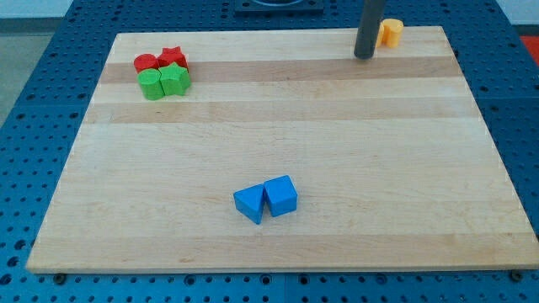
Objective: Move the red star closer to the yellow blocks
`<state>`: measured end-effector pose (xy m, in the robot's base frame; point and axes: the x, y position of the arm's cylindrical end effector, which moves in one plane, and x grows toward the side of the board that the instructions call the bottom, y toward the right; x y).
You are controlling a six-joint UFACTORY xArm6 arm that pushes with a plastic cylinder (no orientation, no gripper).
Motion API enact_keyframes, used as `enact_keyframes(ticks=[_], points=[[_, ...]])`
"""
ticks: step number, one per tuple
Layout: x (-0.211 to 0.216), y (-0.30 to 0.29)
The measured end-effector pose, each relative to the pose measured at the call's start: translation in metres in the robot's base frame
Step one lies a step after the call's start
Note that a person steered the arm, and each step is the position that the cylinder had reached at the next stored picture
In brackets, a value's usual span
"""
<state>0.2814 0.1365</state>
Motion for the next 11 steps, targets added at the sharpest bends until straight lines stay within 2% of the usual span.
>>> enact_keyframes(ticks=[1,3,4,5,6,7,9,11], points=[[0.007,-0.075],[-0.083,-0.260],[-0.086,-0.351],[-0.057,-0.433],[-0.034,-0.440],[-0.014,-0.395],[-0.003,-0.244],[-0.015,-0.276]])
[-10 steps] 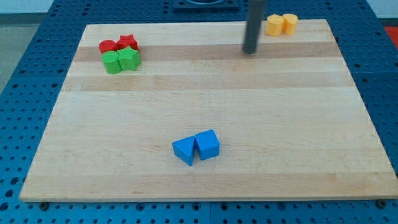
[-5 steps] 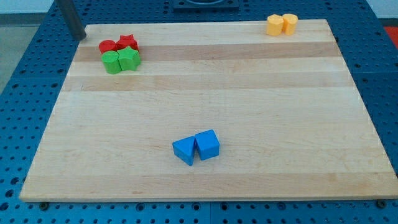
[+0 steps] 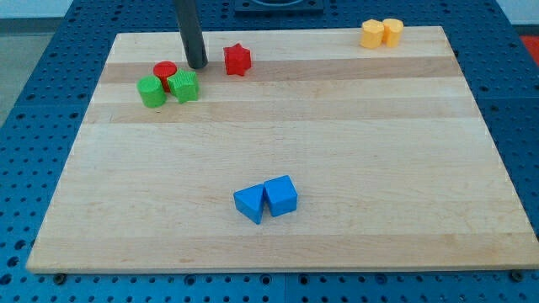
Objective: Move the red star closer to the yellow blocks
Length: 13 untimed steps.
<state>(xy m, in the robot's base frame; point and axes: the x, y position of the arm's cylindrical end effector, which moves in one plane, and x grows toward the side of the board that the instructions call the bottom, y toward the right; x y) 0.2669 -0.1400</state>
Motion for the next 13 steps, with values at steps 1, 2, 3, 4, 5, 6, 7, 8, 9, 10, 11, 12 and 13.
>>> enact_keyframes(ticks=[1,2,3,4,5,6,7,8,9,10,11,12,13], points=[[-0.005,0.055],[-0.002,0.131],[0.008,0.149],[0.006,0.081],[0.028,0.036],[0.051,0.085],[0.042,0.174],[0.040,0.198],[0.040,0.156],[0.022,0.191],[0.021,0.275],[0.025,0.279],[0.059,0.249]])
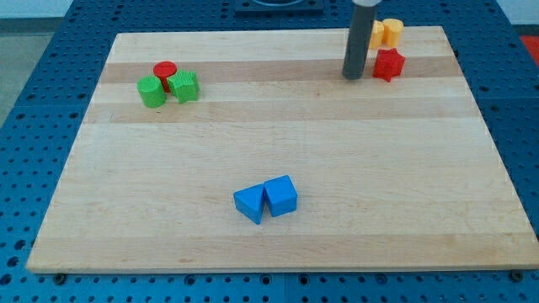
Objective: Move the red star closer to the yellow blocks
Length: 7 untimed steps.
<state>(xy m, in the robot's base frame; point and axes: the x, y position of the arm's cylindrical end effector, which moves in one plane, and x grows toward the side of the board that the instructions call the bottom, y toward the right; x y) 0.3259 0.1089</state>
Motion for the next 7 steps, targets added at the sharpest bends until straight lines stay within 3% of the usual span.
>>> enact_keyframes(ticks=[1,3,5,6,7], points=[[0.025,0.017],[-0.031,0.057],[0.008,0.061],[0.012,0.079],[-0.013,0.082]])
